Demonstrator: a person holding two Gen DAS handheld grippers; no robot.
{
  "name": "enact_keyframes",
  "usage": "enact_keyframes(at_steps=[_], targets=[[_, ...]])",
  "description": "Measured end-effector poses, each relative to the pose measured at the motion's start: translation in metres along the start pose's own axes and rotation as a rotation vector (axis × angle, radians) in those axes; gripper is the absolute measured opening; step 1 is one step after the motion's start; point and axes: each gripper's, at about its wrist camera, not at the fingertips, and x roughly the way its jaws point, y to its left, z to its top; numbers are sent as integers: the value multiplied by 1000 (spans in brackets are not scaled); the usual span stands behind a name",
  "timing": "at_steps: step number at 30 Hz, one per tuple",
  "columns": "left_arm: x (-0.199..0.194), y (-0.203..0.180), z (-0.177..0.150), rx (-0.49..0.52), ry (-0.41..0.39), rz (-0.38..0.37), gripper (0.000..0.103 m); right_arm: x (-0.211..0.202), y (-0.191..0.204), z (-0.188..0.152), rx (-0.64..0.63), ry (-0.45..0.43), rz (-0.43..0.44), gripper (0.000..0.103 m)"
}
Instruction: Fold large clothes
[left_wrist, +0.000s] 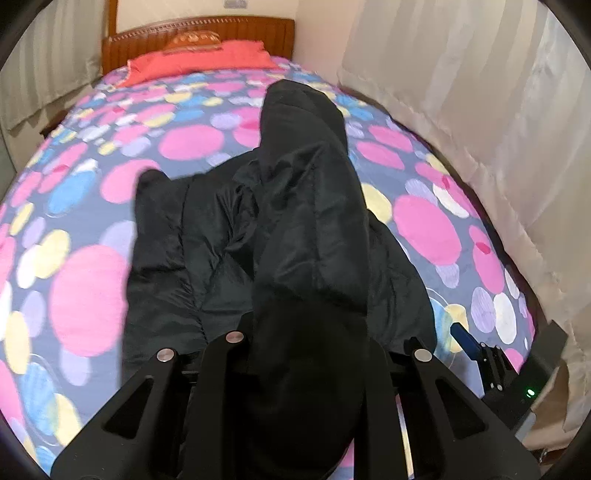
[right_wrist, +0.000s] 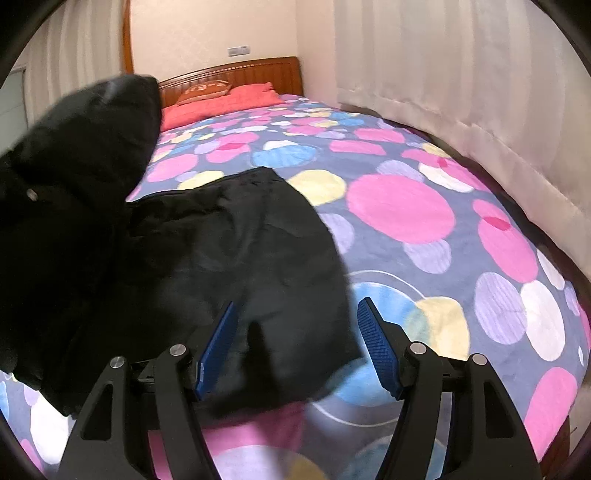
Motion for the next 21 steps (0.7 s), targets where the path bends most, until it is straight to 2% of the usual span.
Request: enact_keyframes(at_steps=[5, 9, 15, 17, 20, 21], targets=[[43, -21, -9, -1, 42, -7, 17, 1, -16, -5, 17, 8, -31, 67], [61, -29, -19, 4, 41, 0, 18, 6, -22, -7, 35, 24, -33, 67], [44, -37, -20, 26, 3, 32, 19, 6, -20, -6, 26, 27, -37, 67], [29, -41, -19, 38, -24, 42, 26, 7, -19, -5, 20, 25, -42, 67], [2, -38, -18, 17, -77, -7, 46, 7, -16, -5, 5, 29, -56, 66], [-6, -36, -19, 6, -93, -24, 50, 7, -15, -5, -1, 30, -61, 66]])
